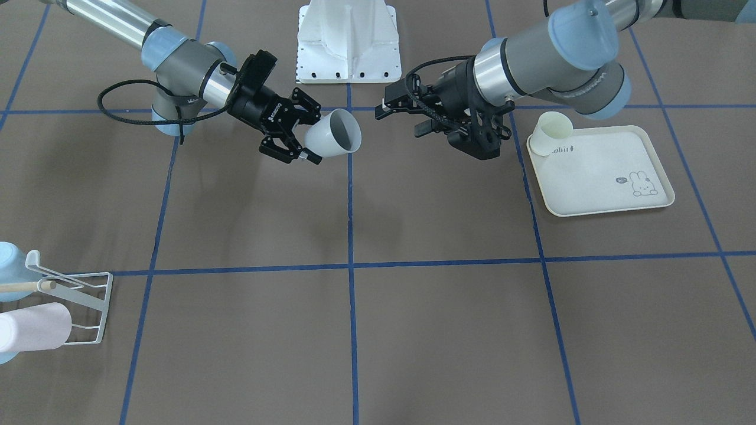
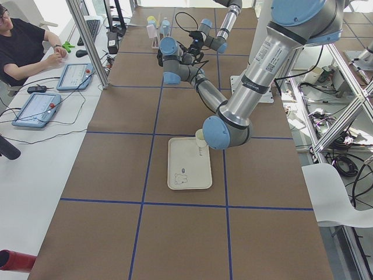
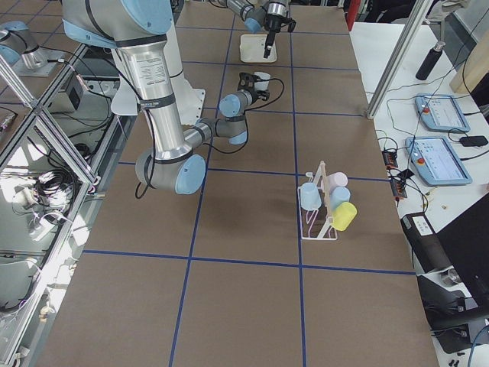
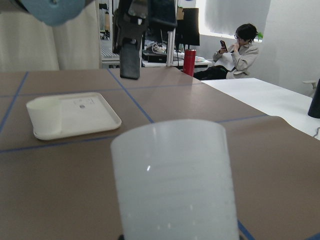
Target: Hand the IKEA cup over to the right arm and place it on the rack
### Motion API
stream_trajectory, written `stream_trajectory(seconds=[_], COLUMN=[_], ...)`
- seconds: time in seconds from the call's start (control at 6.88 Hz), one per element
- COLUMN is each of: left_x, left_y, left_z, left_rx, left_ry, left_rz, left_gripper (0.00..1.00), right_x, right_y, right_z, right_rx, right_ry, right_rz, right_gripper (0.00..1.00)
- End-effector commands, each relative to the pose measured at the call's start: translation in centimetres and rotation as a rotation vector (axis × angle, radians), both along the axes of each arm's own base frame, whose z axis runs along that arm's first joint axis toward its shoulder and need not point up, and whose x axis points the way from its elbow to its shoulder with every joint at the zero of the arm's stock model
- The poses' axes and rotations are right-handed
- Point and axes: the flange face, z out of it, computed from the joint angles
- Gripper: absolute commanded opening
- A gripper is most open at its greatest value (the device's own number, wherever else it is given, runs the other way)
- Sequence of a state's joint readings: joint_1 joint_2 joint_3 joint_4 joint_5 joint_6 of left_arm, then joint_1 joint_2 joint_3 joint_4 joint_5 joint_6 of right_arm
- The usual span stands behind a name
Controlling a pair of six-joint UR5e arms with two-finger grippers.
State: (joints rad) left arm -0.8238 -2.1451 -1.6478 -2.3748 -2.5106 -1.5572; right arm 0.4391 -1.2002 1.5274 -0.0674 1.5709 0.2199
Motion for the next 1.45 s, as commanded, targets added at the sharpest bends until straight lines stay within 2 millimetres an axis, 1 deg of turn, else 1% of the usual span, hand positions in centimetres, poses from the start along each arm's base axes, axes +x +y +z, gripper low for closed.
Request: stream_trajectory(seconds=[0.0,0.15,0.29,0.44,0.58,0.73,0.87,1.02,1.16,1.31], left_x=[-2.0,-2.3,-3.7,-6.5,-11.2,-15.5,-19.8,-23.7,-25.3,-25.4], left_y=[-1.9,-3.0,-4.3,-4.3,-3.2,-2.2,-1.0,-0.8,-0.9,-0.9], left_z=[4.3,5.7,5.9,6.1,8.0,9.4,12.6,15.8,16.5,16.7], left_rx=[-0.006,0.024,0.065,0.134,0.242,0.329,0.390,0.458,0.466,0.460], left_ry=[-0.062,-0.126,-0.211,-0.316,-0.444,-0.542,-0.597,-0.641,-0.653,-0.653], left_rz=[-0.106,-0.139,-0.174,-0.205,-0.202,-0.189,-0.176,-0.161,-0.170,-0.168], left_gripper=[1.00,1.00,1.00,1.00,1.00,1.00,1.00,1.00,1.00,1.00], right_x=[2.5,4.7,6.9,9.1,11.1,12.8,15.0,17.7,20.4,21.6], right_y=[-4.8,-5.6,-5.4,-5.5,-6.1,-7.2,-8.8,-10.6,-11.4,-11.6], right_z=[2.1,1.9,-0.1,-2.9,-4.1,-4.4,-3.9,-4.2,-5.1,-6.3], right_rx=[0.000,0.029,0.084,0.102,0.134,0.190,0.226,0.322,0.427,0.560], right_ry=[0.221,0.357,0.538,0.703,0.860,0.984,1.082,1.216,1.394,1.640], right_rz=[0.100,0.130,0.139,0.135,0.127,0.123,0.127,0.115,0.129,0.182], right_gripper=[0.03,0.00,0.01,0.01,0.01,0.01,0.01,0.01,0.01,0.01])
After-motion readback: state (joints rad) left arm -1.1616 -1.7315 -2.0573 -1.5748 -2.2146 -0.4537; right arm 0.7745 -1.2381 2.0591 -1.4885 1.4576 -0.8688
